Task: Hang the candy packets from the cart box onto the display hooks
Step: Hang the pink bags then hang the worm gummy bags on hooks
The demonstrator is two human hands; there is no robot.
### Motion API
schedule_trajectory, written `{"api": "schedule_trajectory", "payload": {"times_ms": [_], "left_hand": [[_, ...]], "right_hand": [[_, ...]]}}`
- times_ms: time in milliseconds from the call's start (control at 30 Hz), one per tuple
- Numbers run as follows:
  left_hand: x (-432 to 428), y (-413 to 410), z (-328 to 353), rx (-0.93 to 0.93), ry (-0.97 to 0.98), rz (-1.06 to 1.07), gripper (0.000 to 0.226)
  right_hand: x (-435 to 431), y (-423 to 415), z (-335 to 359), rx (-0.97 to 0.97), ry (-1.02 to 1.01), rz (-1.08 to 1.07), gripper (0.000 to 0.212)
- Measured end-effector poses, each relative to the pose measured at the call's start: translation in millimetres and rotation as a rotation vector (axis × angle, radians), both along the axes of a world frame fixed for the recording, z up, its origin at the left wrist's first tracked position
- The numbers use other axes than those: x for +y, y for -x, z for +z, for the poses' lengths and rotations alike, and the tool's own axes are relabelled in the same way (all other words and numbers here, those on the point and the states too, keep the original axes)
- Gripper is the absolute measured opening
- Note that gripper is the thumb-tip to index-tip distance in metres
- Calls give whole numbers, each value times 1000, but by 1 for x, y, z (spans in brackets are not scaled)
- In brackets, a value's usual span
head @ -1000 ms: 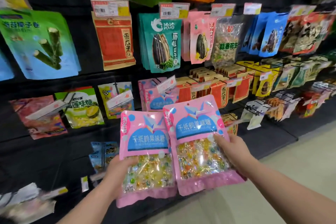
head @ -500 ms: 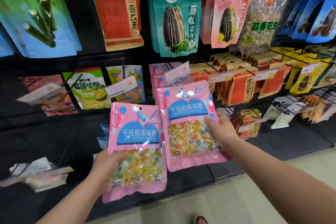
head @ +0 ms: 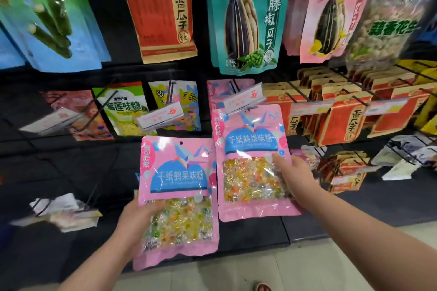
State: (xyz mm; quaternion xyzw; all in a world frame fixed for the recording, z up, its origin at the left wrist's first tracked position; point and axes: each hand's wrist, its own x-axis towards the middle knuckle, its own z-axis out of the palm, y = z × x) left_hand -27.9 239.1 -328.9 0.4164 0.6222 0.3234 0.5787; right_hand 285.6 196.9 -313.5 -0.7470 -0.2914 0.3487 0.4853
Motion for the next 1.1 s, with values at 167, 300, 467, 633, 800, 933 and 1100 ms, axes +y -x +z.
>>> {"api": "schedule_trajectory", "payload": {"times_ms": [167, 300, 467, 633, 800, 933, 1100], "left_hand": [[6, 0, -5, 6, 14, -22, 24], [7, 1, -7, 14, 16, -27, 22], [11, 2, -4, 4, -3, -8, 19], [12, 2, -4, -14, -29, 36, 20], [8, 7, -6, -29, -22, 21, 21], [5, 13, -8, -24, -25, -1, 21], [6, 14, -11, -26, -30, 13, 21]], "right_hand": [[-1, -3, -9, 28, 2, -22, 25], [6, -3, -10, 34, 3, -41, 25], [13, -2, -15, 35, 4, -34, 30], [11, 2, -18, 55, -28, -30, 25], [11, 1, -20, 79, -23, -30, 27], [20, -1, -20, 39, -14, -41, 27], [44, -4, -19, 5, -20, -66, 22]]}}
